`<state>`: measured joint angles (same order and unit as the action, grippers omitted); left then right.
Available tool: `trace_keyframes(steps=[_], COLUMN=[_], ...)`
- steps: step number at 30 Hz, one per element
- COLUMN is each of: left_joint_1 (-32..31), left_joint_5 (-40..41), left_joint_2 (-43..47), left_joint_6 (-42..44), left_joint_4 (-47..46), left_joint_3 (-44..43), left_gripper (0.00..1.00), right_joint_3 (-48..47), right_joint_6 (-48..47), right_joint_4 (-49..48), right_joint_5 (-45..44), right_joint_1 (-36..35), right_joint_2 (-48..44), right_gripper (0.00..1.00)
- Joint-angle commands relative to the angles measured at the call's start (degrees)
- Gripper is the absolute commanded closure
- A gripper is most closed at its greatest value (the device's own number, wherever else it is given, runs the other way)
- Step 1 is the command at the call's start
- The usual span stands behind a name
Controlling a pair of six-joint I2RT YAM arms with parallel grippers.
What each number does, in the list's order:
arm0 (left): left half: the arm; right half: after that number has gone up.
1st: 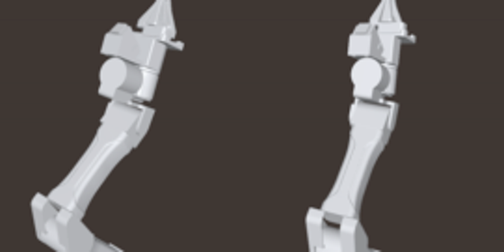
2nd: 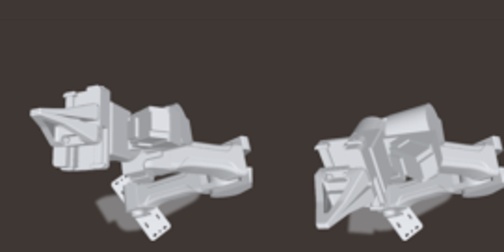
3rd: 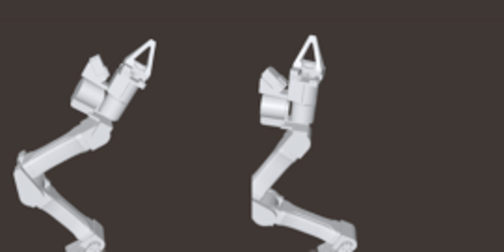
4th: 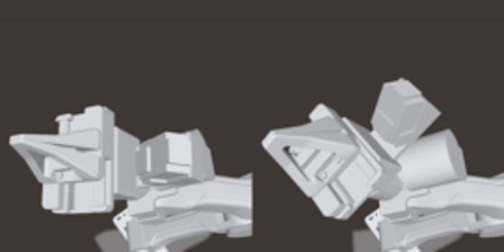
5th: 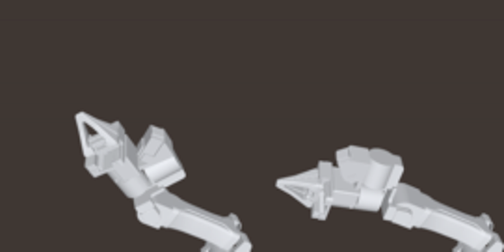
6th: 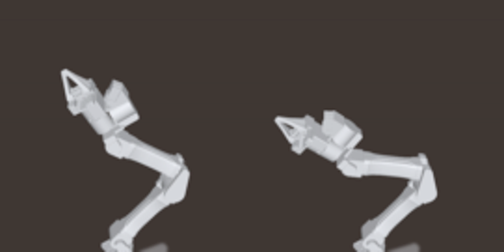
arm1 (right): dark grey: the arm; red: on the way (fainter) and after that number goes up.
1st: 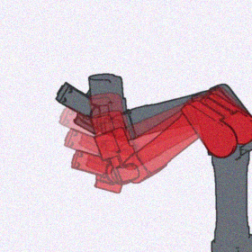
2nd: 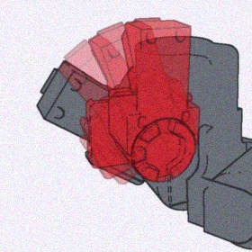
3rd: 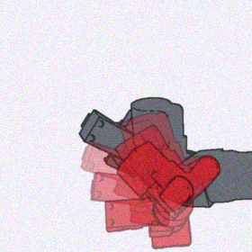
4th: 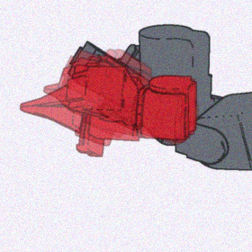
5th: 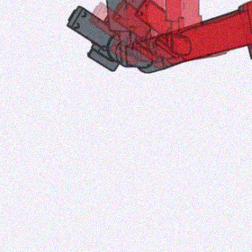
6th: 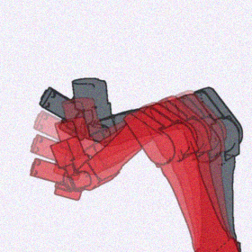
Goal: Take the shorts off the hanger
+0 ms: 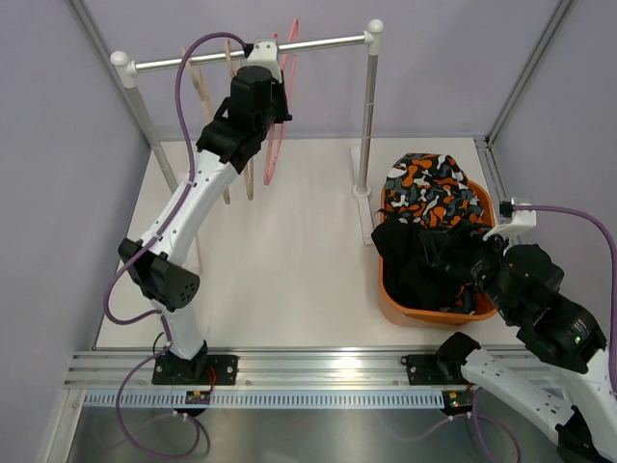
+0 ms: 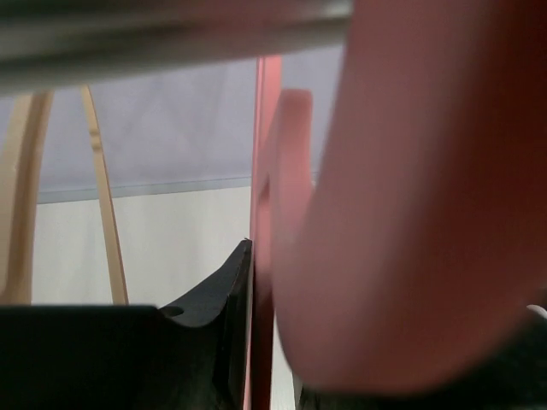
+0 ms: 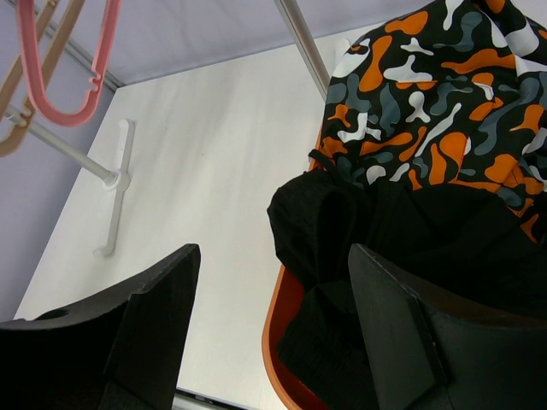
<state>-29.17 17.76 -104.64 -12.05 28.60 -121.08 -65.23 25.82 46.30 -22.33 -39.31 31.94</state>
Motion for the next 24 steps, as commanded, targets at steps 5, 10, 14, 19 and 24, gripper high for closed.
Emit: trace_keyframes(steps=[5,10,14,19,24], left_joint_1=[-0.2,-2.2,-3.9,-6.2,-11.0], left_joint_5=[-2.6,-2.2,-1.6,-1.1,0.1], left_joint_2=[7.0,9.5,12.4,15.8,20.3], left_joint_6=[1.1,3.5,5.2,6.0,6.4], left_joint_4=[-3.9,-3.8,-2.2,0.4,6.5], left_joint_3=[0.5,0.1,-0.1,0.0,0.7], left_gripper=[0.68,0.53,0.43,0.38,0.37], right_joint_3=[-1.0,-0.4,-0.2,-0.2,0.1], right_joint_6=[-0.2,-0.2,-0.6,-1.4,-2.1], right_joint_4=[-0.5,-0.7,-1.1,-2.2,-3.1], right_joint_5=[1.3,0.9,1.1,2.3,3.3], right_joint_1=[0.2,0.2,0.2,0.3,0.2], right_joint_2=[0.3,0.3,0.0,-0.7,-2.3], right_gripper=[0.20,0.19,0.18,0.15,0.12])
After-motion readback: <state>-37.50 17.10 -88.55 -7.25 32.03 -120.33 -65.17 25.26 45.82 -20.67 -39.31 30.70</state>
